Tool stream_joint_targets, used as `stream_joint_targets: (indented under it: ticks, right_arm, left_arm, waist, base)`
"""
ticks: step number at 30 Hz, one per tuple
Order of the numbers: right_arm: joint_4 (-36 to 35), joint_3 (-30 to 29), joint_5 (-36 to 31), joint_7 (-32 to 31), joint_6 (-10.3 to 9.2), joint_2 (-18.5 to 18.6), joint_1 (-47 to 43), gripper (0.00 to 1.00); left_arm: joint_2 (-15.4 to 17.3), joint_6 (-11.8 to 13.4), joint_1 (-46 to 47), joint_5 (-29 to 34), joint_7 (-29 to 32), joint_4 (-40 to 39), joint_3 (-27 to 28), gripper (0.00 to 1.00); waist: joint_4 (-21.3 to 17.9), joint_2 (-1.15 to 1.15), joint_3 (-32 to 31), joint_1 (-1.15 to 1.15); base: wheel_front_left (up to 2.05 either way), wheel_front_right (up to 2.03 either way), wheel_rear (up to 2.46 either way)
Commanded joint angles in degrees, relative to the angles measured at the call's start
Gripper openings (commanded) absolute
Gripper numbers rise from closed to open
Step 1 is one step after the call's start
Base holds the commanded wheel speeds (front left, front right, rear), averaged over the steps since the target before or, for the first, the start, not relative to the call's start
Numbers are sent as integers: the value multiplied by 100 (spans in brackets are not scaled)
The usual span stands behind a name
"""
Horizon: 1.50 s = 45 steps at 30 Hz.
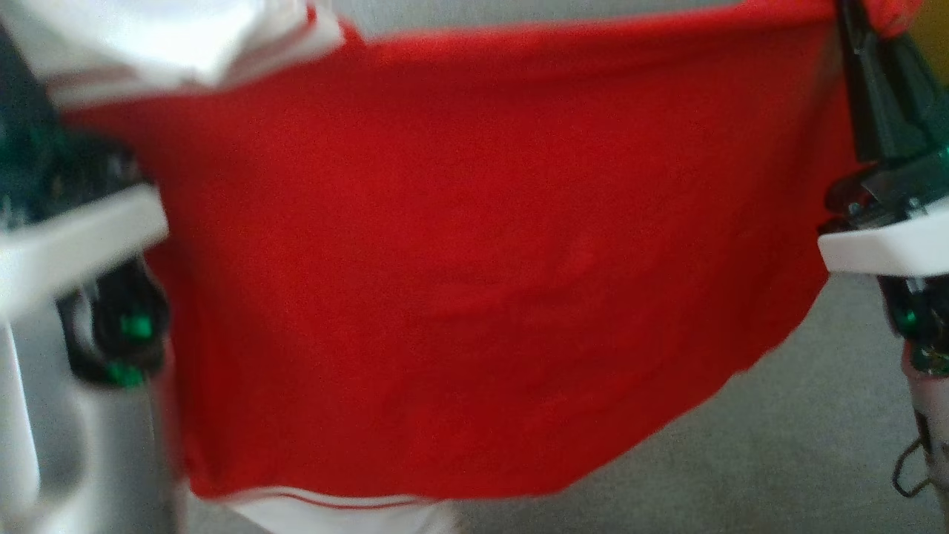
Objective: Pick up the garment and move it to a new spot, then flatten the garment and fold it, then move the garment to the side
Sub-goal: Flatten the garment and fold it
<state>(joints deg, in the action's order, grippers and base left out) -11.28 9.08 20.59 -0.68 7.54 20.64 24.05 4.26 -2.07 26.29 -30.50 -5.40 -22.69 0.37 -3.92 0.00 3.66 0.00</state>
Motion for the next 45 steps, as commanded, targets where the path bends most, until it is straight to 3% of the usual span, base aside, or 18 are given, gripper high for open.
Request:
stream_joint_targets:
  ticks: [1, 6, 11, 12, 17, 22, 31, 36, 45]
  right_arm:
    - [-103, 27, -22, -207, -5, -13, 318, 0]
    - [583, 166, 157, -490, -5, -63, 1323, 0]
    - [2332, 676, 206, -401, -5, 42, 3396, 0]
    - [2332, 676, 206, -401, -5, 42, 3396, 0]
    - [3868, 959, 44, 327, -5, 34, 5153, 0]
    - [4974, 1270, -75, 1215, -5, 12, 5889, 0]
    - [6122, 2158, 497, 1498, -5, -7, 5013, 0]
    - [6327, 2699, 1246, 1223, -5, 103, 4166, 0]
    - [5696, 3591, 2401, 821, -5, 631, 2669, 0]
  left_arm:
    - [218, 63, 667, -45, 236, 156, 213, 0]
    - [585, -21, 1883, -27, 536, 1374, 231, 0]
    - [965, -142, 3928, 149, 352, 3421, 223, 0]
    - [965, -142, 3928, 149, 352, 3421, 223, 0]
    - [1224, -214, 5393, 518, -180, 4831, 72, 0]
    - [1186, -396, 5987, 430, -684, 5913, -4, 0]
    - [912, -537, 4971, 265, -951, 6548, -538, 0]
    - [893, -540, 3679, 141, -957, 5821, -1065, 0]
    - [927, -541, 1248, -336, -959, 4678, -1533, 0]
  waist:
    - [11, 0, 344, 0]
    - [36, 0, 1089, 0]
    - [201, 0, 1949, 0]
    - [201, 0, 1949, 0]
    - [382, 0, 2303, 0]
    - [541, 0, 2426, 0]
    - [760, 0, 2340, 0]
    - [802, 0, 2042, 0]
    - [860, 0, 1128, 0]
  base:
    - [0, 0, 0]
    - [0, 0, 0]
    - [0, 0, 0]
    - [0, 0, 0]
    - [0, 0, 0]
    - [0, 0, 0]
    - [0, 0, 0]
    - [0, 0, 0]
    - [0, 0, 0]
